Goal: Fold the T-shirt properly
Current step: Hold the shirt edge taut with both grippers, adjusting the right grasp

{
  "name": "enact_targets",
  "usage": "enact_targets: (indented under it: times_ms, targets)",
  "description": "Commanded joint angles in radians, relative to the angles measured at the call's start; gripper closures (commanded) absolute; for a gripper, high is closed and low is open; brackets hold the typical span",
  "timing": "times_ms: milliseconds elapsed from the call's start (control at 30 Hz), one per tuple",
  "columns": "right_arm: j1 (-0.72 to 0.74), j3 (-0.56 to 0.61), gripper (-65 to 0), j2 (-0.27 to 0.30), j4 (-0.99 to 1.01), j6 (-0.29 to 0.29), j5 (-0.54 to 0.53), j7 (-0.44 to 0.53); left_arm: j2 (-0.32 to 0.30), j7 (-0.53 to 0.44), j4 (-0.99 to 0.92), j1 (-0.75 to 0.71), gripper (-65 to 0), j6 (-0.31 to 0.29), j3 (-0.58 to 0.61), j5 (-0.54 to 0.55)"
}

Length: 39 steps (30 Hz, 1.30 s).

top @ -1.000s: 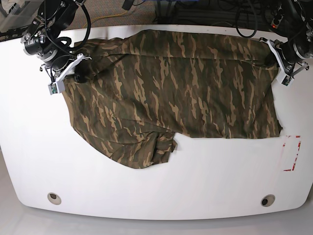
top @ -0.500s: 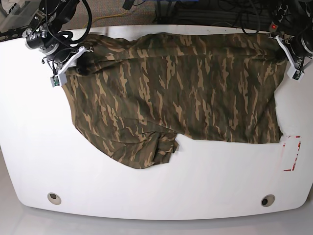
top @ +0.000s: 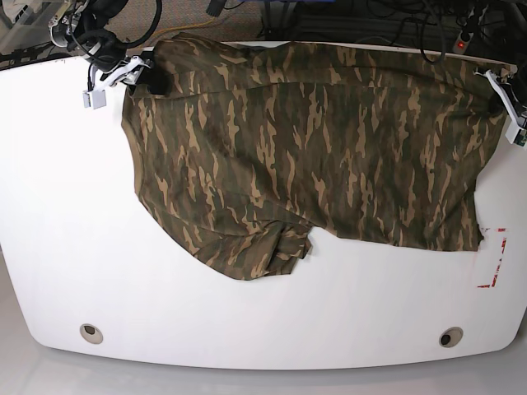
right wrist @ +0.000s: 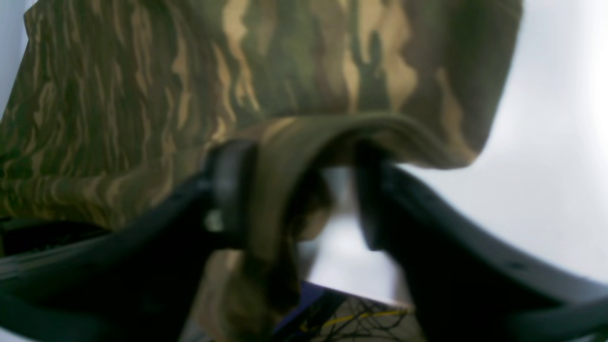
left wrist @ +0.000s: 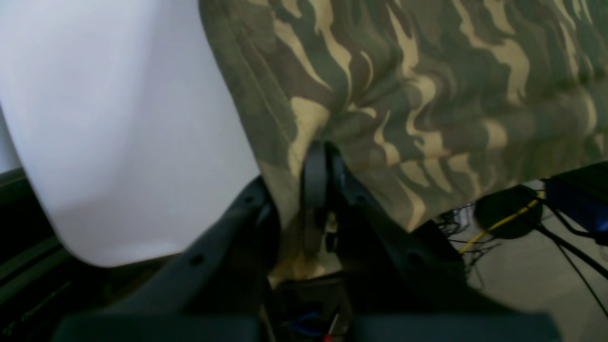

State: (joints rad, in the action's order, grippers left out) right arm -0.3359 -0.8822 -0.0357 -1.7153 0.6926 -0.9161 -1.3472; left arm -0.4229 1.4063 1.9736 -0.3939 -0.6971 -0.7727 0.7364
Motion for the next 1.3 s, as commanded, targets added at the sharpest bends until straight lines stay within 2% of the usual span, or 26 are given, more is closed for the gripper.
enact_targets:
  times_ms: [0,233,433,567,700,833,867,933,1033,1133,1267]
  targets:
    - [-0.009,-0.027,-35.5,0.016,-0.03,0.006,-0.031,0.015,-0.02,-0.01,0.014,0.002,0.0,-0.001,-0.006,0.01]
    - [-0.013,-0.114,-36.0,0.092,-0.061,0.006,-0.028,0.015,-0.02,-0.01,0.014,0.003,0.0,-0.001,-0.003,0.01]
    - [-0.053,-0.133,-36.1,0.115,-0.065,0.006,-0.036,-0.007,-0.02,-0.01,0.013,0.006,0.0,-0.001,-0.003,0.01]
    - [-0.071,-0.09,-36.1,0.109,-0.058,0.006,-0.103,-0.007,-0.018,-0.01,0.013,0.006,0.0,-0.001,-0.003,0.01]
    - [-0.094,-0.055,-36.1,0.075,-0.064,0.006,-0.166,-0.007,-0.017,-0.01,0.013,0.006,0.0,-0.001,-0.003,0.01]
    - [-0.098,-0.051,-36.5,0.066,-0.052,0.006,-0.153,-0.007,-0.017,-0.01,0.013,0.006,0.0,-0.001,-0.003,0.01]
    - [-0.098,-0.051,-37.4,0.058,-0.045,0.006,-0.148,-0.007,-0.017,-0.01,0.013,0.006,0.0,-0.001,-0.003,0.01]
    - [-0.094,-0.051,-43.4,0.052,-0.022,0.006,-0.134,-0.007,-0.017,-0.01,0.013,0.006,0.0,-0.001,-0.003,0.01]
    - [-0.091,-0.051,-47.4,0.052,0.016,0.006,-0.126,-0.007,-0.015,-0.01,0.013,0.006,0.0,-0.001,-0.001,0.012]
    - [-0.09,-0.05,-46.1,0.053,0.024,0.006,-0.126,-0.007,-0.015,-0.01,0.013,0.006,0.0,-0.001,-0.001,0.012]
    - [-0.075,-0.01,-40.4,0.052,0.025,0.006,-0.126,-0.007,-0.015,-0.01,0.013,0.006,0.0,-0.001,-0.001,0.012]
